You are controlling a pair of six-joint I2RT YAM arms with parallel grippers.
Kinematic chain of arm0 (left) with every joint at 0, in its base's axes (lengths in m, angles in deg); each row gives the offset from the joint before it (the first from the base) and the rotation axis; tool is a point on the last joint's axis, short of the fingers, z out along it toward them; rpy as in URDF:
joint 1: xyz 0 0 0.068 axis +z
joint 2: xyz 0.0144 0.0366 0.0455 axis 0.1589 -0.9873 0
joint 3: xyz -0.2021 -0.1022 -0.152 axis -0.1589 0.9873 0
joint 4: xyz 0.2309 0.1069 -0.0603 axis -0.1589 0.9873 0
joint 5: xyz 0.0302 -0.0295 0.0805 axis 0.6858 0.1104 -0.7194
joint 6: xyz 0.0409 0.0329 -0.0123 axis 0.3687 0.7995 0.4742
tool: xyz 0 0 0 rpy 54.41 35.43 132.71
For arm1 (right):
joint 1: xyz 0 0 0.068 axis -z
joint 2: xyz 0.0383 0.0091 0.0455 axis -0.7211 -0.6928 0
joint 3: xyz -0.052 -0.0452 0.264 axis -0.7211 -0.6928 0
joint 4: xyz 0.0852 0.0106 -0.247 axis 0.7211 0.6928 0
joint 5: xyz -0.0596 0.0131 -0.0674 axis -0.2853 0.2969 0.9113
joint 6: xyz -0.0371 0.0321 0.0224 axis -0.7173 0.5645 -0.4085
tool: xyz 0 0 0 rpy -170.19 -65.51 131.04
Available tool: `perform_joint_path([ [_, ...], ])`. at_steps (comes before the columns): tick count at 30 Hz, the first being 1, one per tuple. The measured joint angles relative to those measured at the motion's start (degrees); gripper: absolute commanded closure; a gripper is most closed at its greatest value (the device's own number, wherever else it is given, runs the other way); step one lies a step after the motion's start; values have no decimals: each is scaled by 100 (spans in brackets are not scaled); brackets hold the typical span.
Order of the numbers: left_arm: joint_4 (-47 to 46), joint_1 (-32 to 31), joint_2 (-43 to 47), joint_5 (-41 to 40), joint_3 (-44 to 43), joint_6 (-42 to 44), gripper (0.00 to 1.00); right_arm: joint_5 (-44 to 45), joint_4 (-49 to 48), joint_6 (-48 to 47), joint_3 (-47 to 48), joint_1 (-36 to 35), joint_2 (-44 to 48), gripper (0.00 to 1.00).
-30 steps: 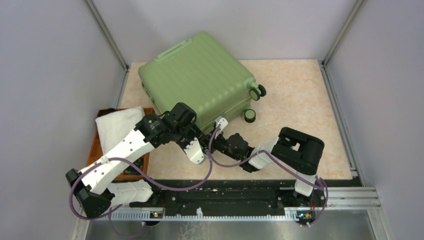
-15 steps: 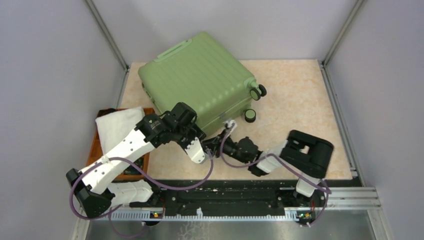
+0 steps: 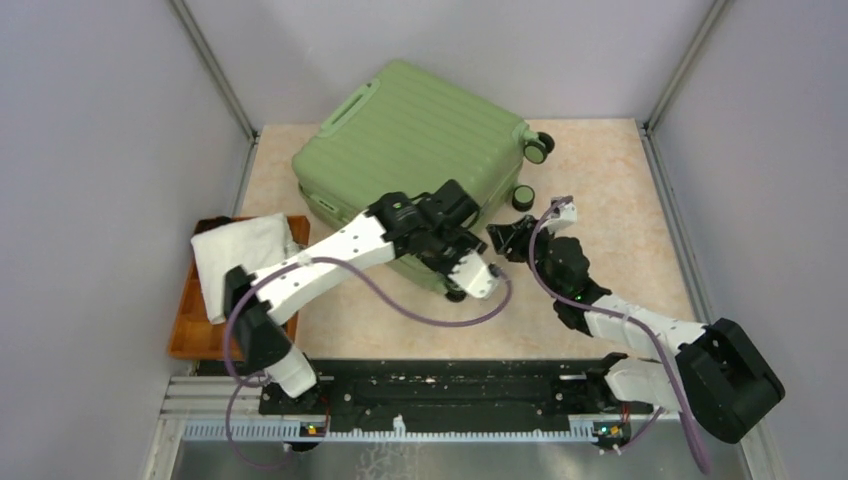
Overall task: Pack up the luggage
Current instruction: Zip the luggage at the center of the board.
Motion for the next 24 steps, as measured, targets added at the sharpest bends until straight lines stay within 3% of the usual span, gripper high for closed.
perform_joint_path([
  [2,55,-146,-627,-7,-704,-413,38,-37,520,7,170,306,-72,58],
  [3,160,-219,-1064,2,-1255,-691,24,-90,833,0,326,490,-146,58],
  [4,256,-262,-1419,7,-1718,-876,3,-111,1021,-9,446,612,-210,58],
  [7,334,-343,-2273,72,-3180,-1344,1,-136,1530,-136,765,911,-332,57],
  [11,389,195,-1915,557,-3534,-1956,1,-247,2009,-308,1104,1252,-568,58],
  [14,184,1537,-1145,951,-3292,-2229,1,-372,2264,-433,1421,1486,-879,59],
  [19,-835,4371,212,1161,-2210,-2730,1,-603,2496,-518,1930,2002,-1495,60],
  [24,-1967,5519,459,1051,-1362,-3713,1,-708,2743,-597,2494,2243,-2098,61],
])
